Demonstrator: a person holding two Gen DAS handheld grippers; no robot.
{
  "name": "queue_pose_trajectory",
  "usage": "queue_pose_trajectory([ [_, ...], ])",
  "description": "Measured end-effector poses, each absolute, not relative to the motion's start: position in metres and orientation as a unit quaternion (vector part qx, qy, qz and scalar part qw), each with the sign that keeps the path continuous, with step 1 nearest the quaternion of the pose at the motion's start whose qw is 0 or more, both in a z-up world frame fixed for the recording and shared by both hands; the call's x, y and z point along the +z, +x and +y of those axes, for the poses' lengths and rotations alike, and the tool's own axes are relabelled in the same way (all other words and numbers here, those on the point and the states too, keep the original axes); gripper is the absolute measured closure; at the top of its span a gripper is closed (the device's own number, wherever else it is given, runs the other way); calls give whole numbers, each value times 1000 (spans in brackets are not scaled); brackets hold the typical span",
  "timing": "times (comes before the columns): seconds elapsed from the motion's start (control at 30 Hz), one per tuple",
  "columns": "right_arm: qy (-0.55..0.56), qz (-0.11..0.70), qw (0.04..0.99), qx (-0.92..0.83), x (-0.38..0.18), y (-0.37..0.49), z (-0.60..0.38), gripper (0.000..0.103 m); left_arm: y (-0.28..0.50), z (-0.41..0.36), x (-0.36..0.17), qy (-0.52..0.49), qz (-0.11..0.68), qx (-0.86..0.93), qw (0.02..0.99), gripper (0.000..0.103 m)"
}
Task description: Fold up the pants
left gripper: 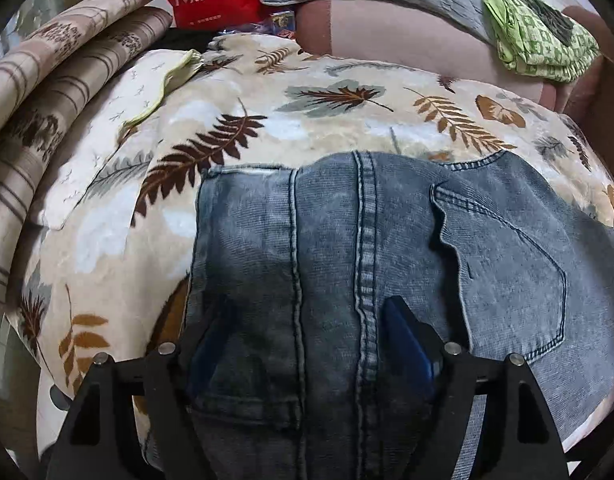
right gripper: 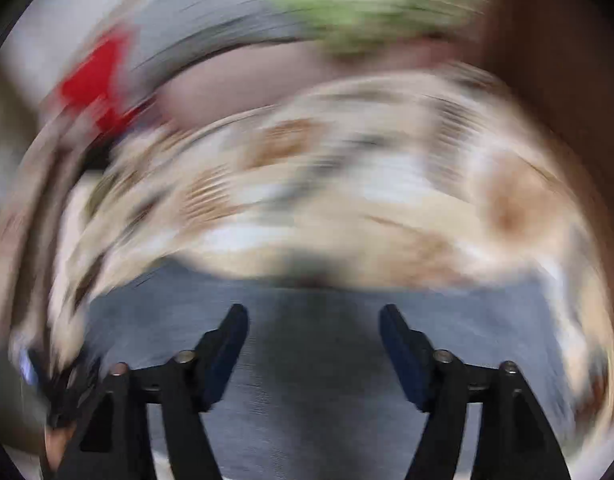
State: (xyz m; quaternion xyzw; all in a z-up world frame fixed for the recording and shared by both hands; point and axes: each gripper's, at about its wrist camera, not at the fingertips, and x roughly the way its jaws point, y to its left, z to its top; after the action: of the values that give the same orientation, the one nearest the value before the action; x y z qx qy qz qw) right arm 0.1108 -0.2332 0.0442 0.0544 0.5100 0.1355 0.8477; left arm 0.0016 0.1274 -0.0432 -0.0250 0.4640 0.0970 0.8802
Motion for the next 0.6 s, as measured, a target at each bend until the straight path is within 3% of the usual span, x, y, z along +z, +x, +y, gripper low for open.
queue_pose_trajectory([
  [0.07,8,523,820,231,34,141,-161,28,2,130,-47,-30,463,95,881,23],
  [0.23,-56,586,759,278,-28,193,-75,28,0,134,-48,-35,456,92,884,20],
  [0.27,-62,596,749,282,-38,196,-68,37,1,135,-48,-37,456,92,884,19],
  [0.3,-70,608,733,297,-48,201,-58,52,3,134,-48,-39,456,91,884,18],
  [0.33,-89,619,719,304,-54,202,-48,84,3,135,-47,-42,456,90,884,18],
  [0.4,-114,617,722,292,-56,203,-41,87,4,137,-49,-46,457,90,884,17],
  [0.6,-48,596,760,256,-66,219,-55,87,3,134,-40,-35,443,103,890,16],
])
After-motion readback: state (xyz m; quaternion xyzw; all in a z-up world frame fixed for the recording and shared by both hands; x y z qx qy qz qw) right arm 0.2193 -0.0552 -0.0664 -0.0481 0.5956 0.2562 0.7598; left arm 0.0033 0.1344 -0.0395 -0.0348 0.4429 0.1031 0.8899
